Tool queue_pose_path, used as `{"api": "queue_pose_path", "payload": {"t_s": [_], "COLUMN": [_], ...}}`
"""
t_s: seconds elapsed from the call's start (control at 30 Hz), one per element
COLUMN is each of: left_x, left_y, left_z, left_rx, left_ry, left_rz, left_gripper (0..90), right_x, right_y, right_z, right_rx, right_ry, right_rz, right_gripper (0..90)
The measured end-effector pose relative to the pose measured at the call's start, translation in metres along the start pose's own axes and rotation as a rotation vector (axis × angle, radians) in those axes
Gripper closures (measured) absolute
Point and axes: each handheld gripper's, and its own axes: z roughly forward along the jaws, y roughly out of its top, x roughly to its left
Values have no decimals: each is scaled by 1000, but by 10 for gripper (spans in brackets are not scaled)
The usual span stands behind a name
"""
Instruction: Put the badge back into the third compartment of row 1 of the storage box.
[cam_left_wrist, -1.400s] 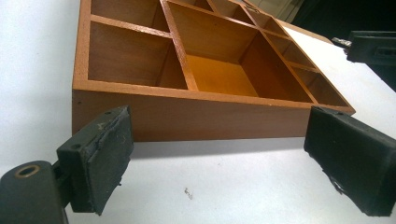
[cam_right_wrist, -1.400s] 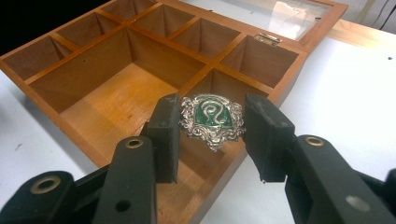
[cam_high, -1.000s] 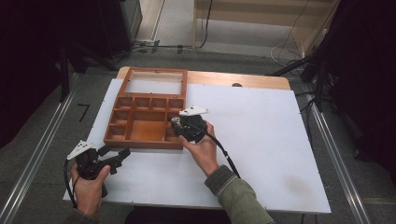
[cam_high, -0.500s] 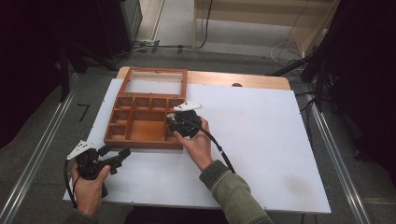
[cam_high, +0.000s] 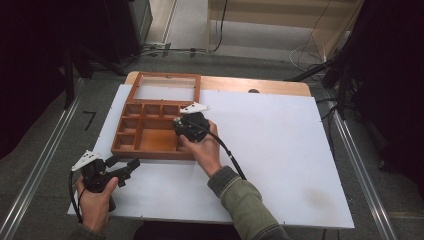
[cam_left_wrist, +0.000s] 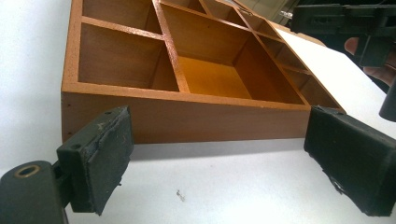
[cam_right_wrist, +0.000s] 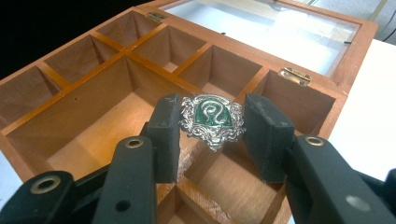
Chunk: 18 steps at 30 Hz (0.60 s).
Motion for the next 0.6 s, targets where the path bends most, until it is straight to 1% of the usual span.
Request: {"api": "queue_pose_path", "payload": {"t_s": [0.6], "left_x": [0], "left_y": [0], "left_z": [0], "left_rx": [1], "left_ry": [-7], "left_rz": [4], "left_gripper": [81], "right_x": [-2], "right_y": [15], "right_z": [17], "right_rx": [-2], "right_ry": [-4], "right_rz": [5], "right_gripper": [555]}}
